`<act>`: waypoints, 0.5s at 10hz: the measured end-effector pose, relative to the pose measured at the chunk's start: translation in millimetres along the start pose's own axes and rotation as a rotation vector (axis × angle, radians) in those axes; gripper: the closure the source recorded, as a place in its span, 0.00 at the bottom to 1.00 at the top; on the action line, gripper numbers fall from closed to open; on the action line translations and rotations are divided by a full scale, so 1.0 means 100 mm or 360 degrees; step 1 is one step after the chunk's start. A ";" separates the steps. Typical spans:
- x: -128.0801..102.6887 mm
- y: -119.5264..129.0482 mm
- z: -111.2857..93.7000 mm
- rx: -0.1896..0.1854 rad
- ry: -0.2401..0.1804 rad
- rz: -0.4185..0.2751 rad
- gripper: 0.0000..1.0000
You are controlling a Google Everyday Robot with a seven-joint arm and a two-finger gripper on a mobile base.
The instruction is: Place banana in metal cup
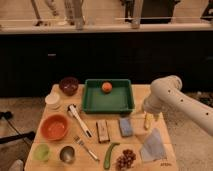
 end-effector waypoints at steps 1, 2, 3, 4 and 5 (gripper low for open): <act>0.07 0.02 0.09 -0.0014 0.0002 -0.0002 0.20; 0.18 0.03 0.20 -0.0032 0.0001 -0.0002 0.20; 0.29 0.08 0.27 -0.0050 0.0002 0.0010 0.20; 0.37 0.12 0.32 -0.0062 -0.0003 0.0021 0.20; 0.46 0.17 0.39 -0.0075 -0.0011 0.0038 0.20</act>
